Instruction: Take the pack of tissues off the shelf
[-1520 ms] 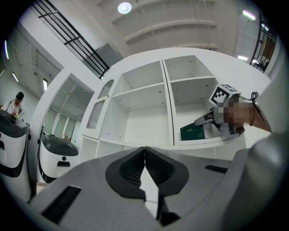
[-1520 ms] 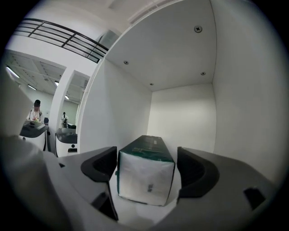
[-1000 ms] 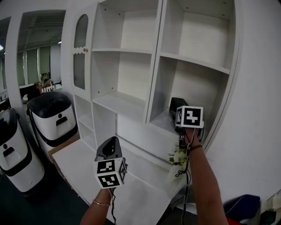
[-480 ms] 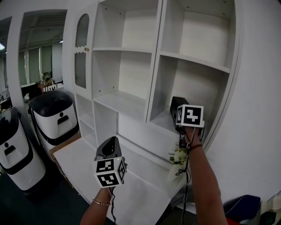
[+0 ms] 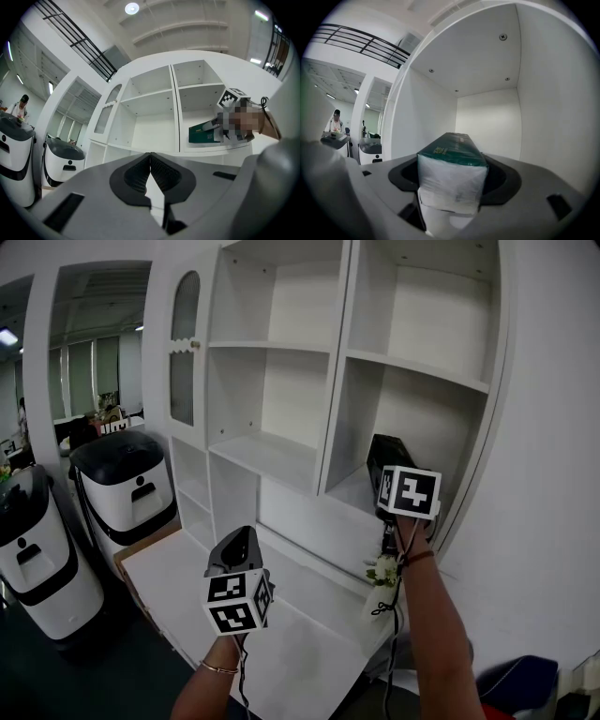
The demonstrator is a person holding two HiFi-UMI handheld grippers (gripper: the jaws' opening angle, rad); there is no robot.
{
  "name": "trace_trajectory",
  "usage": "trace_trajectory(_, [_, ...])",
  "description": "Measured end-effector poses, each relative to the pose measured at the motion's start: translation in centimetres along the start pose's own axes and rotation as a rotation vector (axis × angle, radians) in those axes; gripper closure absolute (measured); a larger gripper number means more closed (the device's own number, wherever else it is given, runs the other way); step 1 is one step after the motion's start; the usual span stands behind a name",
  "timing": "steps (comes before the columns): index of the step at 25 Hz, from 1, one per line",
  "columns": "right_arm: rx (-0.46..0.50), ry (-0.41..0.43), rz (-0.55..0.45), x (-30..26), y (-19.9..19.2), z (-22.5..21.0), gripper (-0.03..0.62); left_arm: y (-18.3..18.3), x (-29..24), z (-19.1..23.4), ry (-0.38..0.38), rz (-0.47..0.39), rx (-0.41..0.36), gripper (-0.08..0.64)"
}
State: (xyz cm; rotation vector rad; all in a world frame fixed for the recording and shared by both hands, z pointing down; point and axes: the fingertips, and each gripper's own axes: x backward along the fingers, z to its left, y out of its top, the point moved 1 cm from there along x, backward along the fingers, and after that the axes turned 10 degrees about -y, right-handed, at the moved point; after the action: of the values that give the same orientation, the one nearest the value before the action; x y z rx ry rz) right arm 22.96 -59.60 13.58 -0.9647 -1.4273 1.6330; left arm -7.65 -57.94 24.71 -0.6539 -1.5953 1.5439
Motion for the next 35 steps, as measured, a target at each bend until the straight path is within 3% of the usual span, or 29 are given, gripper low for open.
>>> trace_trajectory(8, [-0.001,-0.023,-0.102,4.5,1.7,-0.5,0.247,0.7,2.5,-0.8,0.009,-0.006,-0.007,0.542])
trace_trajectory(15, [0.007,0.012,-0.160,8.4,2.2,-0.2,0.247,1.8,5.5,-1.9,0.027,-0.018,-0.016,0.543])
trace_trajectory(23, [-0.020,0.108,-0.268,12.8,3.9,1.9,0.247,3.3,9.3,-1.8,0.090,-0.023,-0.059,0.543])
trace_trajectory(29, [-0.065,0.229,-0.328,16.1,4.4,4.1,0.245,4.3,12.0,-1.3,0.145,-0.038,-0.086,0.543])
trace_trajectory(35, [-0.098,0.370,-0.339,17.6,2.4,6.7,0.247,4.1,13.8,-0.4,0.194,-0.047,-0.092,0.543])
